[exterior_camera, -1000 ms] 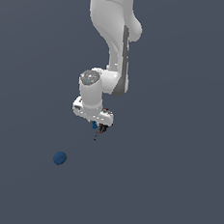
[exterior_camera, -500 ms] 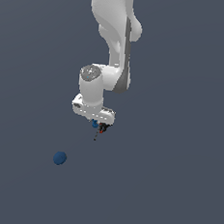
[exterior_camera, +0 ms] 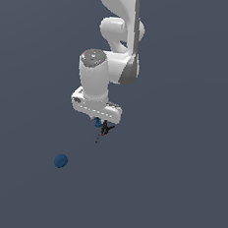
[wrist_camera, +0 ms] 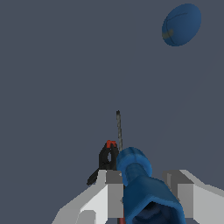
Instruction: Pick up a designated object from a clutter of objects.
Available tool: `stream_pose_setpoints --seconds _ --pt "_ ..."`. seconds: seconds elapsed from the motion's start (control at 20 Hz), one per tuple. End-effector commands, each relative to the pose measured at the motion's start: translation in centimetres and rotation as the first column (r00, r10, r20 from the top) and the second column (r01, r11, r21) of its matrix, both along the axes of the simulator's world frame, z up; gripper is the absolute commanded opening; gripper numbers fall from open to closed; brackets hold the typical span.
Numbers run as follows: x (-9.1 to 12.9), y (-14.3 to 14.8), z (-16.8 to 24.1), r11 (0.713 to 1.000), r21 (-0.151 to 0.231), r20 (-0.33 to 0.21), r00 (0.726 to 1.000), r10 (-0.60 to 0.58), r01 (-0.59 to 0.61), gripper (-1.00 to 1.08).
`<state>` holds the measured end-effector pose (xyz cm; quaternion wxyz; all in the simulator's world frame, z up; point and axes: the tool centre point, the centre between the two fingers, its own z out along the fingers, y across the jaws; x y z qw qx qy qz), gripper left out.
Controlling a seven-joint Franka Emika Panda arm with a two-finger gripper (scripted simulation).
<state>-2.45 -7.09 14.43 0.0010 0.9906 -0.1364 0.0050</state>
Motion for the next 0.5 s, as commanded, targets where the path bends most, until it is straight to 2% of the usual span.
stream_pose_setpoints --seconds 0.0,0.45 --pt "0.8 0.4 2.3 1.000 0.000 0.000 1.000 0.000 0.000 -1.00" --pt "3.9 2.0 10.5 1.000 -0.001 -0.003 1.000 0.000 0.000 -1.00"
